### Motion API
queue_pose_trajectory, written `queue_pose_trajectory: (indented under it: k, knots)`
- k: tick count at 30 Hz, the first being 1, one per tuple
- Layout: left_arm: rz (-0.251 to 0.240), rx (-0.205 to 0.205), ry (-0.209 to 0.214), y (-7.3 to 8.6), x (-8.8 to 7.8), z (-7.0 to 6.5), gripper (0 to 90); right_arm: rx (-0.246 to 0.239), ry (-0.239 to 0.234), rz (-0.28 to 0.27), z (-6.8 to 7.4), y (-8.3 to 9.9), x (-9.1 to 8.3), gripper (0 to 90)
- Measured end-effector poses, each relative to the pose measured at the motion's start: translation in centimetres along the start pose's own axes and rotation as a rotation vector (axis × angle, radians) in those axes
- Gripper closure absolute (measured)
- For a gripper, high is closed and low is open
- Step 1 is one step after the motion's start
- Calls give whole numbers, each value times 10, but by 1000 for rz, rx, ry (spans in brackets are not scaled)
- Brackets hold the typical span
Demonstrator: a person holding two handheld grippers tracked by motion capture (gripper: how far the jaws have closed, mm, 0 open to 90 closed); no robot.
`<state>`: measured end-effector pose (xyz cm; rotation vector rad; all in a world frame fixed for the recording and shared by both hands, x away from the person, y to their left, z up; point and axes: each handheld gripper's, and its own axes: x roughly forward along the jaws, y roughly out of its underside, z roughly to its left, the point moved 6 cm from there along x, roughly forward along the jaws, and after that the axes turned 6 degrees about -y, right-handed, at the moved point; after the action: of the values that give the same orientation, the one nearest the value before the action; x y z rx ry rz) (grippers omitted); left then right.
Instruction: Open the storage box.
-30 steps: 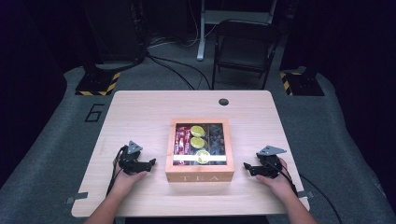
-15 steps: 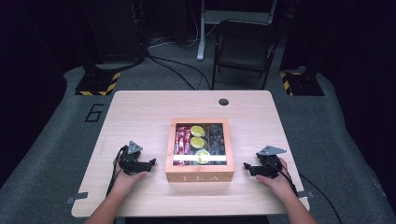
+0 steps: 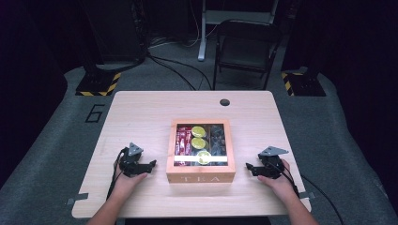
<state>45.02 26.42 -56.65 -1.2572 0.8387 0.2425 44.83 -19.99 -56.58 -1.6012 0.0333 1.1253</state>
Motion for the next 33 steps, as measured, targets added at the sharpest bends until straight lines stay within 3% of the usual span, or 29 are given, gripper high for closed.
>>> queue_pose_trajectory:
  k: [8, 12, 22, 28, 33]
  knots:
    - [10, -54, 32, -5, -5, -3, 262, 23, 10, 24, -2, 1, -5, 353]
    - [19, -42, 34, -7, -7, -7, 262, 25, 5, 39, 0, 1, -7, 350]
    - [-5, -47, 76, -14, -17, -21, 262, 54, -1, -27, 10, -11, -21, 346]
    - [-14, -39, 105, -21, -25, -27, 281, 17, -7, -53, 15, -19, -29, 344]
    - [-11, -37, 123, -26, -28, -30, 292, 26, -11, -62, 21, -27, -34, 346]
